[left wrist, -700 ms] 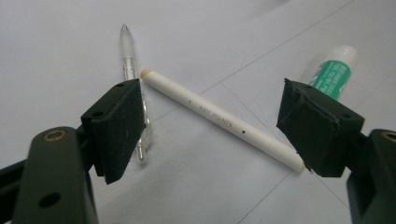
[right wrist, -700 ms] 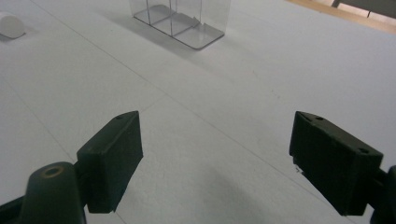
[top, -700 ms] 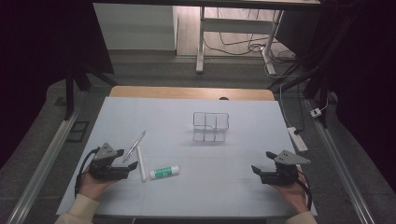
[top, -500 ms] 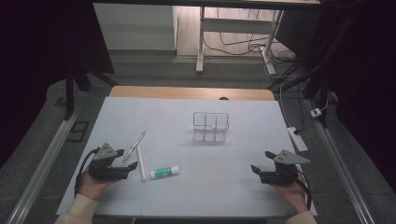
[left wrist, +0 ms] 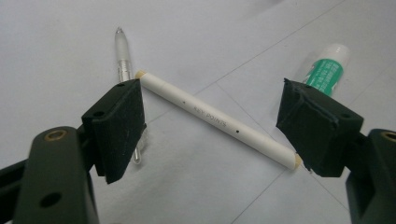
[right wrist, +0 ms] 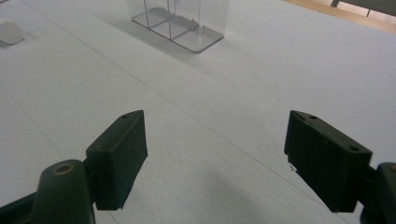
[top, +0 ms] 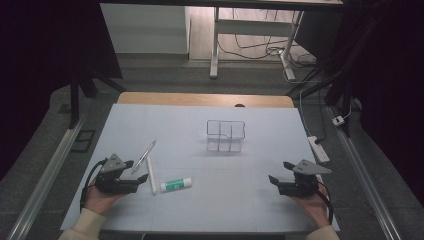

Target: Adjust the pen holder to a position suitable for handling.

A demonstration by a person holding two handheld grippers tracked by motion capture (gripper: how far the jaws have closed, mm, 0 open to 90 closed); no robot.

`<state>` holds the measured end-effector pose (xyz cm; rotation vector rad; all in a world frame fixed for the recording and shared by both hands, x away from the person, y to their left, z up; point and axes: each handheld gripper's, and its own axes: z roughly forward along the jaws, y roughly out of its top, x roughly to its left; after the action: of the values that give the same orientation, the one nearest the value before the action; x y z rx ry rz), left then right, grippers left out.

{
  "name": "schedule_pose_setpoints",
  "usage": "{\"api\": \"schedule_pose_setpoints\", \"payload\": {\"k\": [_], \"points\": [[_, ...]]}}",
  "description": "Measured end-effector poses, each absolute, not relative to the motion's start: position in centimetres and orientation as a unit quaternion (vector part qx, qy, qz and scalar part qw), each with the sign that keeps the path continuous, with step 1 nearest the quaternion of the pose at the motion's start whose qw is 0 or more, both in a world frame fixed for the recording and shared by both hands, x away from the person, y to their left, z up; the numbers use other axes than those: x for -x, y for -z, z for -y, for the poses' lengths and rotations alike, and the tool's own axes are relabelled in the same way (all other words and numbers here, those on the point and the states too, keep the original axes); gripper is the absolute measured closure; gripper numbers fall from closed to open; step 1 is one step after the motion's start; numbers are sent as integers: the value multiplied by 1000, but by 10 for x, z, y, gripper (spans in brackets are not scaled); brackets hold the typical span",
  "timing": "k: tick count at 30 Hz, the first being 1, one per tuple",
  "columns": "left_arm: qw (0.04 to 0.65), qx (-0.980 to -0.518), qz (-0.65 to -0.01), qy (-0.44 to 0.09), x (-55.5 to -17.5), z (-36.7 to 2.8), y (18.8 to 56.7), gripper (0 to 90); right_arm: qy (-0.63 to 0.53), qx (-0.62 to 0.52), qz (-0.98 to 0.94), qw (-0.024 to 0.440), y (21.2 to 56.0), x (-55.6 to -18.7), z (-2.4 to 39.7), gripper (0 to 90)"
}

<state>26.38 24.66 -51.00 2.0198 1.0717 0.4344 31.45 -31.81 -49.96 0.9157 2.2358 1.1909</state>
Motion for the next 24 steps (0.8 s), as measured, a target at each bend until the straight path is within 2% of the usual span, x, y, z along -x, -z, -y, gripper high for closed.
{"api": "schedule_pose_setpoints", "payload": {"k": [16, 24], "points": [[397, -799, -420, -166, -264, -246, 510, 231, -428, -339, -811, 210, 491, -325, 302, 295], [396, -799, -420, -166, -264, -245, 511, 230, -427, -353, -806, 206, 486, -333, 299, 393]]}}
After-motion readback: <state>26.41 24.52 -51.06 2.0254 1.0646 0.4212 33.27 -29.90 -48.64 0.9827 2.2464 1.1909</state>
